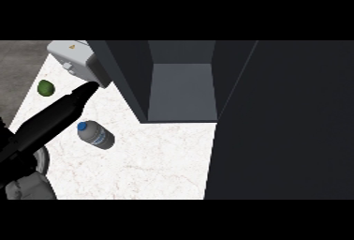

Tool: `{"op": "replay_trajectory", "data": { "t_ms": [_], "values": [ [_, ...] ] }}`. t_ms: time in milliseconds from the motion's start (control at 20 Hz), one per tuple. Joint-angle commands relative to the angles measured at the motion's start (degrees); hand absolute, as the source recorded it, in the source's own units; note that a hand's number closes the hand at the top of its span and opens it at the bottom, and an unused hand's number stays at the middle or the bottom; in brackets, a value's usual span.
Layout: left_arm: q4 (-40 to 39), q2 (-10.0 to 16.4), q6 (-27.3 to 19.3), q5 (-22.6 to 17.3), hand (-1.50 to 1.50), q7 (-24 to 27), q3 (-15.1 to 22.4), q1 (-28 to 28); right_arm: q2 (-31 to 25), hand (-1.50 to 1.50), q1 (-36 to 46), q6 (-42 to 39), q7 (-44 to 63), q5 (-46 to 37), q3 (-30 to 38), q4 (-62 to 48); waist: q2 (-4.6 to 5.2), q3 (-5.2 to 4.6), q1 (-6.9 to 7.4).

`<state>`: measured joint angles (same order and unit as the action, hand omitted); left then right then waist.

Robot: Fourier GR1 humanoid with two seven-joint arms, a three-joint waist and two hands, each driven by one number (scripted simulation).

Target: Pick up the bottled water, place it into the cabinet and close the cabinet

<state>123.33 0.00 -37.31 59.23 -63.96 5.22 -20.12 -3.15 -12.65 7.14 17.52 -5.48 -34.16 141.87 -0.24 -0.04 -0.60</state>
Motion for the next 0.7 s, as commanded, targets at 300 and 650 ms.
{"op": "replay_trajectory", "data": {
  "t_ms": [300, 650],
  "values": [
    [-3.4, 0.4, -1.8, -9.2, -1.5, 3.0, -3.5, 5.9, -1.7, -1.5, 2.4, 3.6, 3.1, -8.6, -2.7, 3.4, 0.11, -0.03, 0.3],
    [-11.4, 0.7, -8.0, -16.0, -1.5, 11.5, -5.4, 7.9, -6.1, -1.5, -2.0, 4.7, 2.6, -8.2, -5.5, 8.3, 0.07, 0.0, -0.25]
  ]
}}
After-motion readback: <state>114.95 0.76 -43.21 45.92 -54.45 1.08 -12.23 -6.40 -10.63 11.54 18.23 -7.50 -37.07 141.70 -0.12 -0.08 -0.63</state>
